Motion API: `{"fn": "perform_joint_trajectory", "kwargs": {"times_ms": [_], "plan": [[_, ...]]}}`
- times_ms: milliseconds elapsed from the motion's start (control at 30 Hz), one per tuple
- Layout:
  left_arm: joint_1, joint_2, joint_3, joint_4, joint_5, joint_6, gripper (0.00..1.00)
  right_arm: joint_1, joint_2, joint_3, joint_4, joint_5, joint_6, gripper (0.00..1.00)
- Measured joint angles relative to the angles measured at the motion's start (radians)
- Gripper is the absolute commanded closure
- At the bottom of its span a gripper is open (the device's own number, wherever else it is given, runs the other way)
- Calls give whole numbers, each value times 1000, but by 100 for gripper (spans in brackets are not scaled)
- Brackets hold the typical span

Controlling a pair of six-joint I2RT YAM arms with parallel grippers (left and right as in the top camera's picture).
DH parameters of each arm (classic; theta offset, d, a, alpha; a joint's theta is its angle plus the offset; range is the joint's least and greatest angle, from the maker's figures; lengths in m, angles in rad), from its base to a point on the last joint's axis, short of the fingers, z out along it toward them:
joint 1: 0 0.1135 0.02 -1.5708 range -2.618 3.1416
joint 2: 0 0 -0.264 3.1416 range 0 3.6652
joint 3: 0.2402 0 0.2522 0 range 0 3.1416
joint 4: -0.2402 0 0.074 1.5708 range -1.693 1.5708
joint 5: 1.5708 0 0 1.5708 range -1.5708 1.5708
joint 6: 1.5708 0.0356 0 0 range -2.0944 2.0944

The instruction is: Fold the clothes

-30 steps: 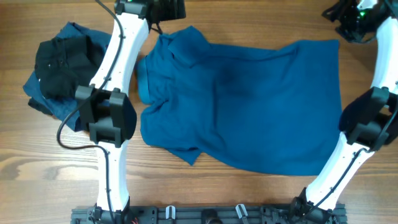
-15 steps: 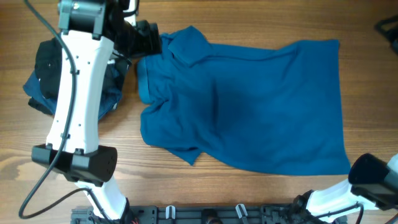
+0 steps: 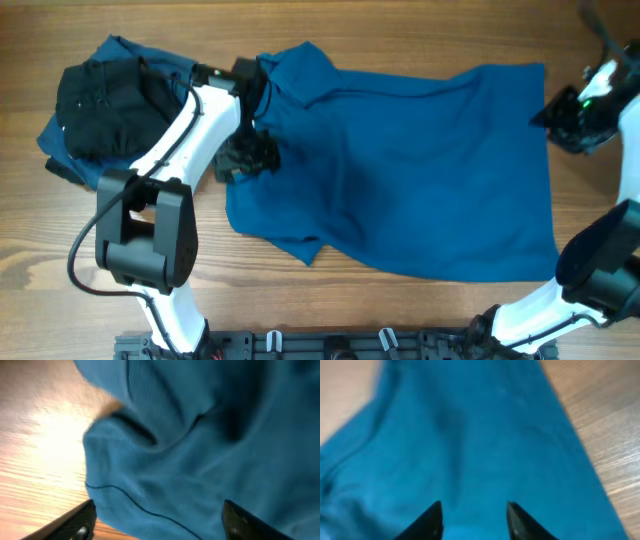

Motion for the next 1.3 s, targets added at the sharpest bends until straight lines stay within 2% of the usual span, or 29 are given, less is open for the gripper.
{"fn": "perform_joint_trajectory", "kwargs": {"times_ms": [67,100,133,200,233,433,700,833,1000,1033,1100,1167,1200,1267,1300], "plan": [[0,0,-26,1,10,-2,17,-13,9,-92,92,48,28,49],[0,0,-27,1,11,-2,17,-23,17,-117,127,65,34,51],[0,0,-27,2,13,-2,16,-32,27,-135,163,83,39,57],[0,0,-27,-2,14,-2,14,-50,63,-142,199,126,63,87],[0,0,-27,-7,14,-2,14,-52,82,-142,206,142,77,96],[8,0,-27,-18,55,-2,16,-51,230,-143,216,206,183,96],[86,-58,30,-39,145,-1,9,-69,234,-140,278,301,282,96],[87,-161,51,-43,150,5,3,-182,245,-123,303,304,307,96],[87,-220,59,-42,153,8,2,-322,265,-87,313,258,302,96],[87,-219,59,-47,153,11,2,-337,271,-75,308,236,295,91],[85,-219,59,-48,153,15,2,-349,282,-48,305,163,256,73],[81,-219,58,-47,152,16,10,-349,283,-16,303,69,211,63],[74,-219,58,-43,147,19,19,-349,280,-2,304,22,195,62],[44,-217,58,-8,114,26,71,-347,242,6,302,-84,160,62],[29,-216,55,16,98,34,85,-347,214,6,296,-114,154,62]]}}
